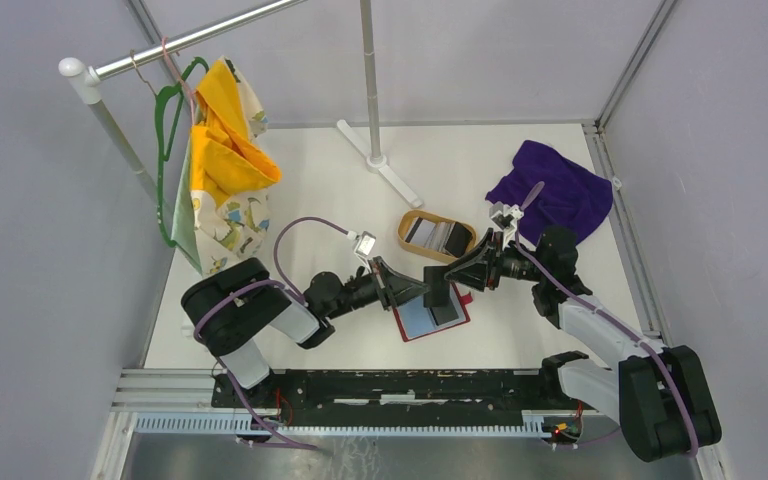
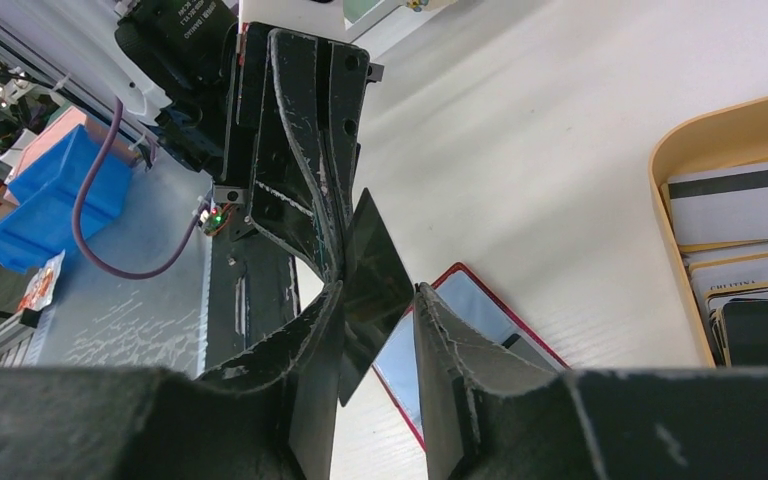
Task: Put the credit cards into the card holder
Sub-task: Pick up the credit card from the storage box, then insert the credit card into the card holder.
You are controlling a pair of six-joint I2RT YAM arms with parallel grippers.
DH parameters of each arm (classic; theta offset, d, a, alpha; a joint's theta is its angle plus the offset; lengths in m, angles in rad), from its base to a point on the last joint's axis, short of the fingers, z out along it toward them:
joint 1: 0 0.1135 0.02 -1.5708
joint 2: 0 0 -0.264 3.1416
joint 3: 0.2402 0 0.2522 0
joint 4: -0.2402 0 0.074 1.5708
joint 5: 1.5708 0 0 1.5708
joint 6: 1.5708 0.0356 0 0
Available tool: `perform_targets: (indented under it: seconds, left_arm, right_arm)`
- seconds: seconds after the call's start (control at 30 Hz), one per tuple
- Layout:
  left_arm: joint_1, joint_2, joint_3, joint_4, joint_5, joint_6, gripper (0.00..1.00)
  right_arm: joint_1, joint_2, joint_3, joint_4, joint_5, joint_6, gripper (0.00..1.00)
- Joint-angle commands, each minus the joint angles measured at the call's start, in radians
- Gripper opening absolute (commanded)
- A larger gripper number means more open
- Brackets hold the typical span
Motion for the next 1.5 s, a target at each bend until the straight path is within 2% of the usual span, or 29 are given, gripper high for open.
perform_targets:
  seconds: [0.0, 0.17, 0.23, 0.3, 0.4, 0.53, 0.63, 0.7, 0.77, 0.87, 0.9, 1.0, 1.1, 1.2, 1.37, 1.47]
  left_arm:
    - [-0.012, 0.014, 0.034, 0.207, -0.002, -0.031, 0.02]
    - [-0.015, 0.019, 0.034, 0.207, -0.006, -0.034, 0.02]
    - [-0.016, 0.021, 0.033, 0.207, -0.010, -0.036, 0.02]
    - [-0.016, 0.020, 0.028, 0.207, -0.017, -0.036, 0.03]
    - [-0.015, -0.016, 0.014, 0.123, -0.052, -0.017, 0.15]
    - [-0.015, -0.231, 0.006, -0.281, -0.176, 0.154, 0.31]
    - [-0.016, -0.464, 0.042, -0.733, -0.336, 0.334, 0.45]
    - [-0.016, -0.578, 0.080, -0.974, -0.424, 0.429, 0.52]
    - [-0.016, -0.659, 0.104, -1.129, -0.492, 0.478, 0.64]
    - [-0.015, -0.709, 0.124, -1.260, -0.590, 0.463, 0.97]
    - [-0.014, -0.705, 0.132, -1.302, -0.608, 0.432, 0.99]
    - [-0.012, -0.666, 0.149, -1.331, -0.515, 0.394, 0.97]
    - [-0.013, -0.640, 0.121, -1.260, -0.410, 0.337, 0.78]
    - [-0.016, -0.611, 0.068, -1.161, -0.344, 0.254, 0.68]
    - [-0.058, -0.527, 0.051, -1.150, -0.376, 0.159, 0.65]
    - [-0.116, -0.461, 0.092, -1.202, -0.453, 0.138, 0.66]
  right_arm:
    - [0.003, 0.009, -0.004, 0.081, -0.025, 0.049, 0.36]
    - [0.011, 0.009, -0.004, 0.087, -0.030, 0.055, 0.29]
    - [0.013, 0.010, -0.004, 0.089, -0.033, 0.055, 0.19]
    - [0.013, 0.012, -0.003, 0.092, -0.037, 0.052, 0.01]
    - [0.013, 0.005, 0.013, 0.035, -0.032, -0.003, 0.00]
    - [0.008, 0.002, 0.047, -0.086, -0.023, -0.099, 0.00]
    - [0.005, 0.011, 0.042, -0.104, -0.013, -0.112, 0.00]
    - [0.005, 0.028, 0.045, -0.131, -0.009, -0.132, 0.00]
    - [0.004, 0.052, 0.045, -0.156, -0.003, -0.155, 0.00]
    - [0.005, 0.087, 0.025, -0.152, 0.012, -0.167, 0.00]
    - [0.005, 0.096, 0.014, -0.134, 0.020, -0.159, 0.00]
    - [0.005, 0.121, -0.025, -0.065, 0.057, -0.116, 0.00]
    - [0.002, 0.151, -0.071, 0.038, 0.103, -0.024, 0.00]
    - [0.003, 0.186, -0.099, 0.069, 0.152, 0.019, 0.00]
    - [0.000, 0.218, -0.096, 0.035, 0.209, 0.013, 0.00]
    - [0.000, 0.216, -0.101, 0.019, 0.247, 0.006, 0.00]
